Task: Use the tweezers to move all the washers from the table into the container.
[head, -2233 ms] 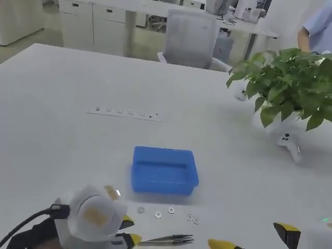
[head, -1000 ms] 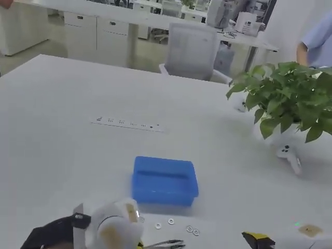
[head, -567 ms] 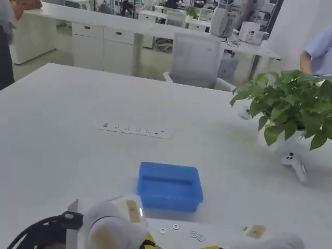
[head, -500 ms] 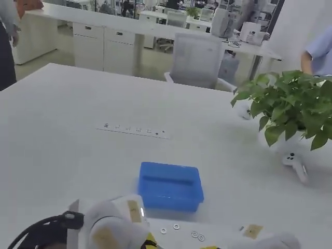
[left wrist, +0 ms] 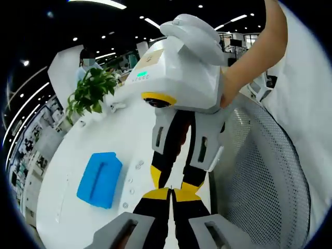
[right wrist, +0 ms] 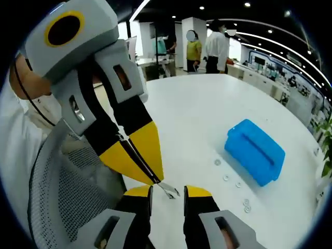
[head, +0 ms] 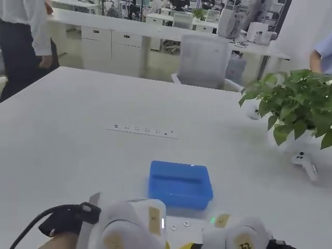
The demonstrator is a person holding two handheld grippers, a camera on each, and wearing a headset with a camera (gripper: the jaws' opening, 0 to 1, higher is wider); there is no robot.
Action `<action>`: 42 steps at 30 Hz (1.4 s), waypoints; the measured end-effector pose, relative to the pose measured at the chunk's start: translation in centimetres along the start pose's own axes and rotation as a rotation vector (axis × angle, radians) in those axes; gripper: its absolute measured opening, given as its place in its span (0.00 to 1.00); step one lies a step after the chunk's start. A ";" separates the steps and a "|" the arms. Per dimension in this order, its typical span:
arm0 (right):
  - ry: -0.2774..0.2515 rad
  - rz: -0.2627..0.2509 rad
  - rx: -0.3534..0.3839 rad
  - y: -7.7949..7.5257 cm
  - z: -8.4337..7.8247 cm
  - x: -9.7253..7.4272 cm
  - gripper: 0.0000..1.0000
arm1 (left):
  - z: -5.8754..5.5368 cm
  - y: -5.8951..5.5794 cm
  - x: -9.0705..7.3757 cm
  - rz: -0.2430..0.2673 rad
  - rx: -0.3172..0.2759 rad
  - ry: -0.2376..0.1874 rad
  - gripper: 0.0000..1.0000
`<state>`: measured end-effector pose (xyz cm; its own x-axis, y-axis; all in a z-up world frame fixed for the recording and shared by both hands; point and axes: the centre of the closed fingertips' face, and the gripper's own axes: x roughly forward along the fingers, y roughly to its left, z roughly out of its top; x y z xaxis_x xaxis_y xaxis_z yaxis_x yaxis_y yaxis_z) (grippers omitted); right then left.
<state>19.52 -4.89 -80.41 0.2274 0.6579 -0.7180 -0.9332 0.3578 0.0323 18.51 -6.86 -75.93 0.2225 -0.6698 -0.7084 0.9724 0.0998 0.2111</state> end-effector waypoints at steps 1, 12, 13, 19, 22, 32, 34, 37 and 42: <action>0.008 -0.005 -0.024 0.1 -0.1 0.1 0.16 | 0.0 -0.2 -0.1 -0.007 0.012 0.003 0.00; 0.004 0.022 -0.065 1.8 -0.5 -0.1 0.06 | 1.4 -2.2 -0.3 -0.021 0.058 -0.002 0.00; 0.007 0.025 -0.069 1.7 -0.6 -0.1 0.06 | 1.5 -2.2 -0.3 -0.020 0.057 0.000 0.00; 0.002 0.048 -0.115 1.7 -0.8 -0.9 0.07 | 1.7 -2.0 -0.4 0.033 0.027 0.028 0.00; -0.013 0.072 -0.115 1.8 -0.8 -1.1 0.09 | 1.7 -2.0 -0.4 0.056 -0.016 0.056 0.00; -0.057 0.145 -0.115 2.3 -1.0 -2.4 0.05 | 2.7 -2.3 -0.6 0.150 -0.131 0.089 0.00; -0.065 0.152 -0.113 2.4 -0.8 -2.7 0.04 | 3.0 -2.0 -0.8 0.182 -0.167 0.085 0.00; -0.073 0.155 -0.122 2.3 -0.5 -3.0 0.04 | 3.3 -1.6 -1.0 0.222 -0.209 0.077 0.00; -0.104 0.150 -0.115 1.7 0.1 -3.8 0.03 | 3.9 -0.7 -1.5 0.322 -0.258 0.047 0.00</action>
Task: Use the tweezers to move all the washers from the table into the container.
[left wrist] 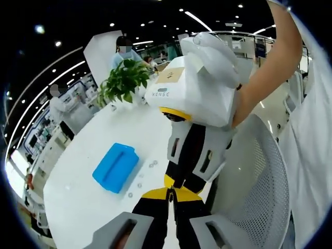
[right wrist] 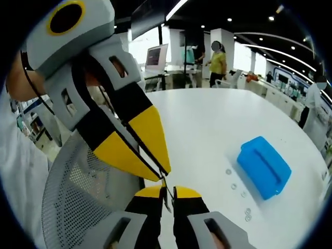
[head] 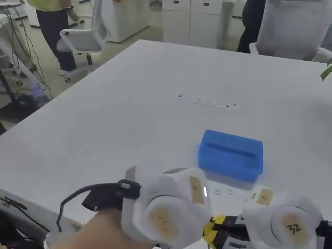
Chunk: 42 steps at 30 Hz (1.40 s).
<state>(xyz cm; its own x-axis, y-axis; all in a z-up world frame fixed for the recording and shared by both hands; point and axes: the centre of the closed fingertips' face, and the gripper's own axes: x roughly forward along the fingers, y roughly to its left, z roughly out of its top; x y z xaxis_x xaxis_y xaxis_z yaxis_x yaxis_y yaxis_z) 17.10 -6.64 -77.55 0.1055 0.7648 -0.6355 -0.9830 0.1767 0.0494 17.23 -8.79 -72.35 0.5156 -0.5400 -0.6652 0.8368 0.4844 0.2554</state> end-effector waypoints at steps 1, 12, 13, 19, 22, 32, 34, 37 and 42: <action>-0.007 -0.003 0.007 -0.1 0.1 -0.1 0.03 | 0.1 0.1 -0.1 0.014 -0.006 -0.007 0.00; -0.052 -0.022 0.086 -1.2 1.1 -1.1 0.02 | 0.2 2.2 -1.0 0.171 -0.153 -0.080 0.00; -0.055 -0.031 0.085 -1.5 1.2 -1.1 0.02 | -0.1 2.3 -1.1 0.178 -0.160 -0.085 0.01; -0.084 -0.096 0.073 -4.0 1.9 -0.9 0.02 | -2.4 2.9 -1.6 0.233 -0.294 -0.126 0.21; -0.102 -0.137 0.124 -6.1 2.2 -0.6 0.02 | -4.5 3.4 -1.9 0.265 -0.374 -0.100 0.30; -0.270 -0.235 0.299 -12.4 4.3 0.6 0.03 | -9.3 6.7 -3.3 0.486 -0.552 -0.112 0.66; -0.280 -0.248 0.307 -13.1 4.3 1.2 0.03 | -9.9 7.0 -3.6 0.508 -0.570 -0.113 0.72; -0.309 -0.257 0.340 -14.3 4.4 2.3 0.03 | -10.5 7.2 -3.9 0.546 -0.584 -0.104 0.76; -0.323 -0.267 0.360 -15.7 4.1 4.4 0.03 | -11.1 6.6 -3.8 0.547 -0.610 -0.077 0.80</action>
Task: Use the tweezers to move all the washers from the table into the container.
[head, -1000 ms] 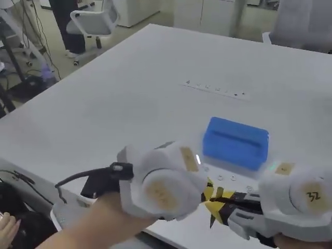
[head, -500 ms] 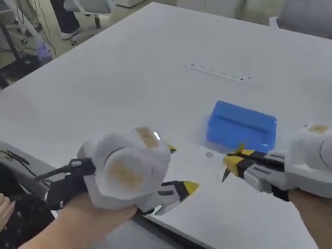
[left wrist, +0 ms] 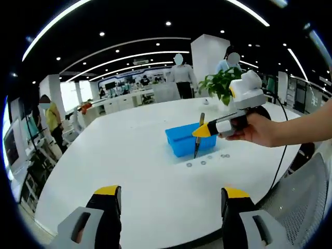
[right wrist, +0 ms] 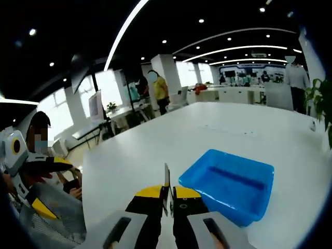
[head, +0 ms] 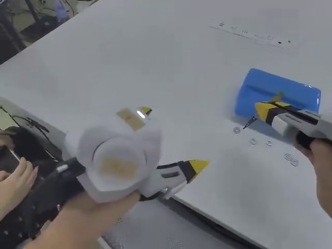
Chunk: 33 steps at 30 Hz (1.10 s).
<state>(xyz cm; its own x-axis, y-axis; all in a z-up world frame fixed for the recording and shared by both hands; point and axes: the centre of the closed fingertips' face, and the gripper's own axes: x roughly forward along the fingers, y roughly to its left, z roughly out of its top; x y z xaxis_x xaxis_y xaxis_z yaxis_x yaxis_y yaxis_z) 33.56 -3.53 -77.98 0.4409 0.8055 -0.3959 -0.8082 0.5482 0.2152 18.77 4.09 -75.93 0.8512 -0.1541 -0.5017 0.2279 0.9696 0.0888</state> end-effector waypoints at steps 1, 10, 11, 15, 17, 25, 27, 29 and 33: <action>-0.001 -0.005 -0.004 -0.1 -0.1 0.2 0.03 | -0.1 -0.1 0.0 -0.003 -0.007 0.006 0.81; 0.011 -0.024 -0.067 -0.8 -1.1 2.1 0.03 | -0.1 -0.3 -0.1 0.011 -0.028 0.027 0.81; 0.015 -0.030 -0.087 -1.0 -1.3 2.2 0.03 | -0.1 -0.2 -0.1 0.016 -0.032 0.029 0.82; 0.027 -0.015 -0.067 -0.9 -1.9 2.4 0.03 | -0.2 -0.1 0.1 0.018 -0.045 0.038 0.81; 0.025 -0.015 -0.064 -0.8 -2.0 2.3 0.03 | -0.2 -0.1 0.2 0.018 -0.045 0.039 0.80; 0.038 -0.036 -0.152 -0.4 -2.5 1.9 0.02 | -0.3 -0.4 0.2 0.023 -0.044 0.043 0.80; 0.043 -0.028 -0.157 -0.2 -2.5 1.9 0.01 | -0.2 -0.5 0.2 0.023 -0.044 0.044 0.79; 0.058 -0.038 -0.172 -0.3 -2.6 1.8 0.01 | 0.0 -0.7 0.2 0.021 -0.041 0.041 0.79; 0.079 -0.043 -0.189 -0.4 -2.7 1.8 0.00 | 0.5 -0.9 0.0 0.019 -0.023 0.036 0.79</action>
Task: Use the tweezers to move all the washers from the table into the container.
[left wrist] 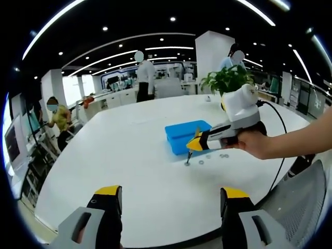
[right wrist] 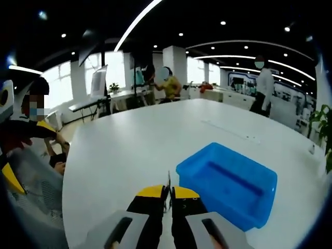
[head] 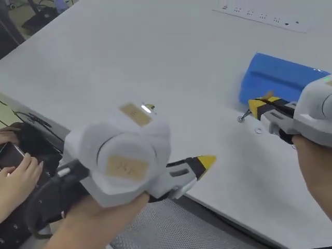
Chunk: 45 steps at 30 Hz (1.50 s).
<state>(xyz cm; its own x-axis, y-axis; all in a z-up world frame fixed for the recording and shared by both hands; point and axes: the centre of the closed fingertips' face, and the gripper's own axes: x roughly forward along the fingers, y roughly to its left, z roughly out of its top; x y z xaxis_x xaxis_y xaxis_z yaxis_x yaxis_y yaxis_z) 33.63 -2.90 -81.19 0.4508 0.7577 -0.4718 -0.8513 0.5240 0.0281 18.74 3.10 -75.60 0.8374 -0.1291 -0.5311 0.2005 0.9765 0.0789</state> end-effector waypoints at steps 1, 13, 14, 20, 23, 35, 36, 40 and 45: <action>0.002 -0.003 0.013 -0.1 0.0 0.0 0.00 | 0.1 0.0 -0.1 0.000 0.000 -0.001 0.79; 0.030 -0.012 0.016 -0.3 -0.1 0.2 0.00 | -0.4 0.1 -1.0 0.024 -0.012 0.018 0.81; 0.035 -0.010 0.015 -0.3 -0.1 0.2 0.00 | -0.3 0.1 -1.1 0.026 -0.012 0.015 0.81; 0.060 -0.002 0.023 -0.2 0.1 0.3 0.00 | -0.4 0.0 -1.3 0.020 -0.015 0.019 0.85; 0.052 0.017 0.046 0.0 0.5 -0.1 0.00 | -0.5 0.1 -1.3 0.020 -0.010 0.023 0.87; 0.001 0.059 0.022 0.3 4.2 -2.1 0.00 | -0.2 0.0 -0.7 -0.026 -0.024 0.036 0.93; -0.008 0.061 0.022 0.3 4.7 -2.2 0.00 | -0.2 0.0 -0.7 -0.029 -0.025 0.034 0.93; -0.038 0.065 0.025 0.0 6.4 -2.6 0.00 | -0.2 -0.3 -0.5 -0.042 -0.029 0.035 0.91; -0.069 0.044 0.014 -1.2 7.6 -2.4 0.00 | -0.4 -0.2 -0.5 -0.046 -0.029 0.041 0.91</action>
<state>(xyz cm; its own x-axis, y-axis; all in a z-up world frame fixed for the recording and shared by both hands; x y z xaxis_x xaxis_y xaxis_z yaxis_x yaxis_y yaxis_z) 35.62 -2.40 -73.43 0.4313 0.8047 -0.4079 -0.8669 0.4949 0.0597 18.14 3.02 -75.67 0.8057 -0.1677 -0.5681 0.2234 0.9743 0.0292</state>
